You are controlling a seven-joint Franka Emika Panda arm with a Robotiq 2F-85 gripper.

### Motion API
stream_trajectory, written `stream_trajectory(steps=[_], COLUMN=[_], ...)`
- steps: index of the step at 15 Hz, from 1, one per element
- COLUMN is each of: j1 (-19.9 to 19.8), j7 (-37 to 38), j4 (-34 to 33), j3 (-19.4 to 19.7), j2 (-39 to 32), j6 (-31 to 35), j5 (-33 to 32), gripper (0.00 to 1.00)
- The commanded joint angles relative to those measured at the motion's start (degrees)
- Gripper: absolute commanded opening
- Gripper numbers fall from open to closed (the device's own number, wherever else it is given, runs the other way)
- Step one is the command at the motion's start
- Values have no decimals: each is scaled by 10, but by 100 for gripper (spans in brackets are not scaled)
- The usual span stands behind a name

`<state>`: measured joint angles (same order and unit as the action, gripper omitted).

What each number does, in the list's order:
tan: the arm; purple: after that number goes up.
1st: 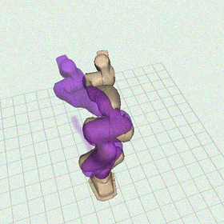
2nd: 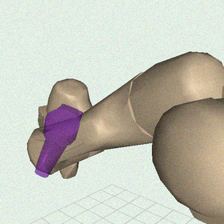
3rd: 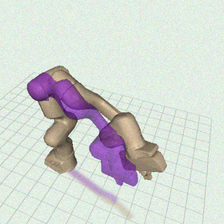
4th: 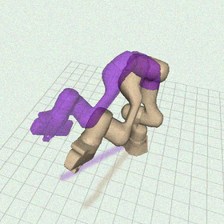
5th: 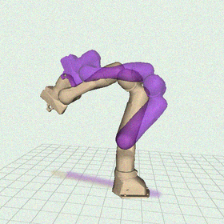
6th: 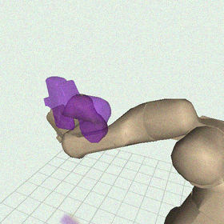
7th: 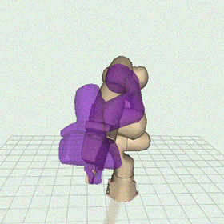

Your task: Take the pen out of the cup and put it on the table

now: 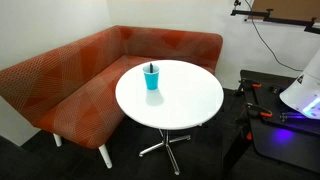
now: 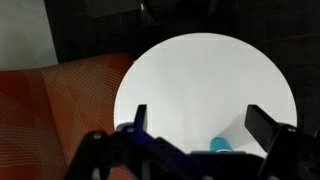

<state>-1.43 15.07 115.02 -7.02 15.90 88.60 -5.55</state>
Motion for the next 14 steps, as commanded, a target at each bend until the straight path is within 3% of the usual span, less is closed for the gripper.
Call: stream_trajectory(steps=[1,8,14], j1=[10,11,17], j7=[2,6,76], j4=[-1,1,-7], j3=[8,8,-10], j2=[-1,2,-14], j6=[-1,5,35], j5=[-2,-2,-10], gripper=[100,100,100])
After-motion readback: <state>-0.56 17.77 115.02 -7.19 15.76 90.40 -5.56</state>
